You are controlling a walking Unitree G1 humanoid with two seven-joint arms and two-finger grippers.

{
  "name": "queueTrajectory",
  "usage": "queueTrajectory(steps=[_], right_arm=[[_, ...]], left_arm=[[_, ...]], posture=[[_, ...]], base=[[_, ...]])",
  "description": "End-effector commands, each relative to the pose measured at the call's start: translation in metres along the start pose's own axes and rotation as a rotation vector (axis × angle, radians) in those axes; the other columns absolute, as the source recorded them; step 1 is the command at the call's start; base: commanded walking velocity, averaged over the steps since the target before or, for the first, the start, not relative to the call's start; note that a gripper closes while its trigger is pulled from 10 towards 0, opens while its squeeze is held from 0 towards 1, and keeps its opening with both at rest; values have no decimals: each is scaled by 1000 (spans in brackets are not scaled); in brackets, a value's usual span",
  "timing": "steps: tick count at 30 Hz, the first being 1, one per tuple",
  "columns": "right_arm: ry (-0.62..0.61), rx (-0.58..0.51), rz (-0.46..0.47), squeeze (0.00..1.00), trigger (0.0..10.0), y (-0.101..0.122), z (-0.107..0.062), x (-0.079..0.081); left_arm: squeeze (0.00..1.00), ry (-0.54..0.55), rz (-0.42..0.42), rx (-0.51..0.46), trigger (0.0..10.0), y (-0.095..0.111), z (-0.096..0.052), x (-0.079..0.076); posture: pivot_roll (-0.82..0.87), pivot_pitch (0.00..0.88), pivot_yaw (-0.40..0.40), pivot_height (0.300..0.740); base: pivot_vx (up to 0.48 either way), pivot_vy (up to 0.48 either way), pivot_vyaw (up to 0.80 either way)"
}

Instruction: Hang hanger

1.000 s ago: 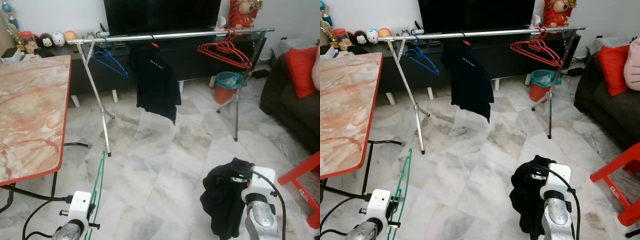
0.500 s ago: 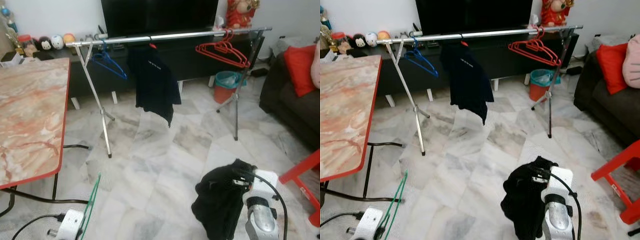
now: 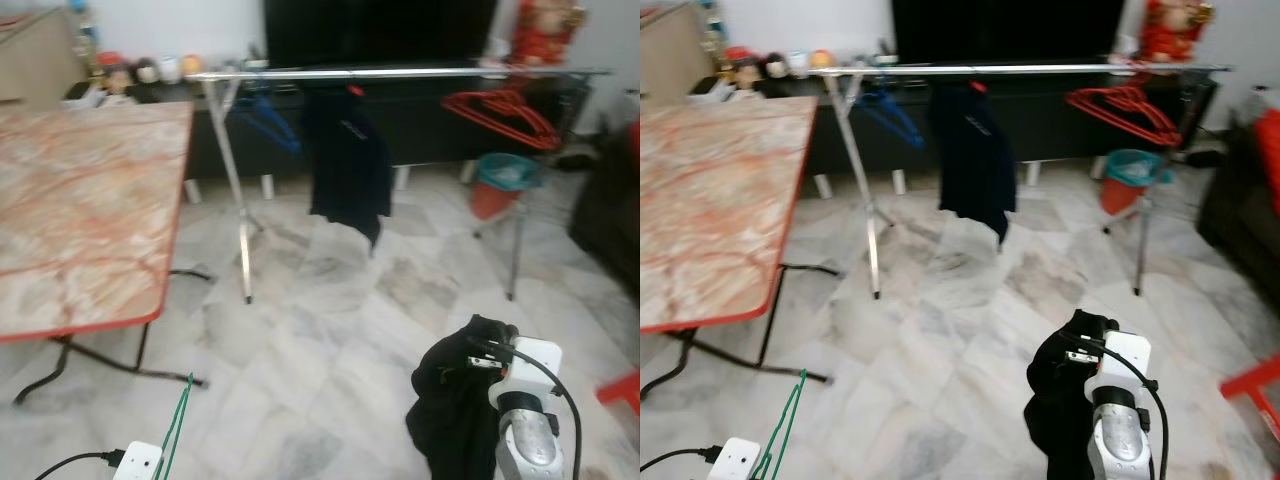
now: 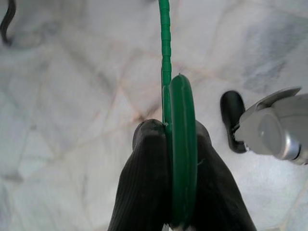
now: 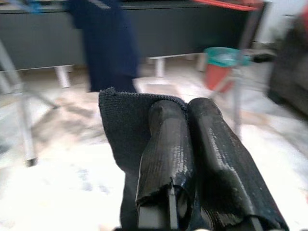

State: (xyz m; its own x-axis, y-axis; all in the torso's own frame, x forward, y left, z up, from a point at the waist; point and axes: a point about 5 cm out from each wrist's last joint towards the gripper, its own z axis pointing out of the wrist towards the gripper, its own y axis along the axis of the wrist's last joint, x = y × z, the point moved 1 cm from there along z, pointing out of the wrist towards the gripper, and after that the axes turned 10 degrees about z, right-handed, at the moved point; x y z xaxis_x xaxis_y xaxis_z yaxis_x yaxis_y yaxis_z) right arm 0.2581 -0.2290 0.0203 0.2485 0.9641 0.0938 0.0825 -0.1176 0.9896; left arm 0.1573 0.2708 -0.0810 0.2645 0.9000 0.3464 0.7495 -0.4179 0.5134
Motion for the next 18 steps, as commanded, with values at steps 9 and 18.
queueTrajectory(steps=[9,18], right_arm=[[20,-49,-1,0,10000,19,13,0],[34,-47,-18,0,10000,24,15,-3]], left_arm=[[0,21,-62,80,10000,-23,-7,2],[0,29,-100,127,10000,-33,-9,-5]], posture=[[65,0,-25,740],[50,0,-32,740]], base=[[0,0,800],[0,0,676]])
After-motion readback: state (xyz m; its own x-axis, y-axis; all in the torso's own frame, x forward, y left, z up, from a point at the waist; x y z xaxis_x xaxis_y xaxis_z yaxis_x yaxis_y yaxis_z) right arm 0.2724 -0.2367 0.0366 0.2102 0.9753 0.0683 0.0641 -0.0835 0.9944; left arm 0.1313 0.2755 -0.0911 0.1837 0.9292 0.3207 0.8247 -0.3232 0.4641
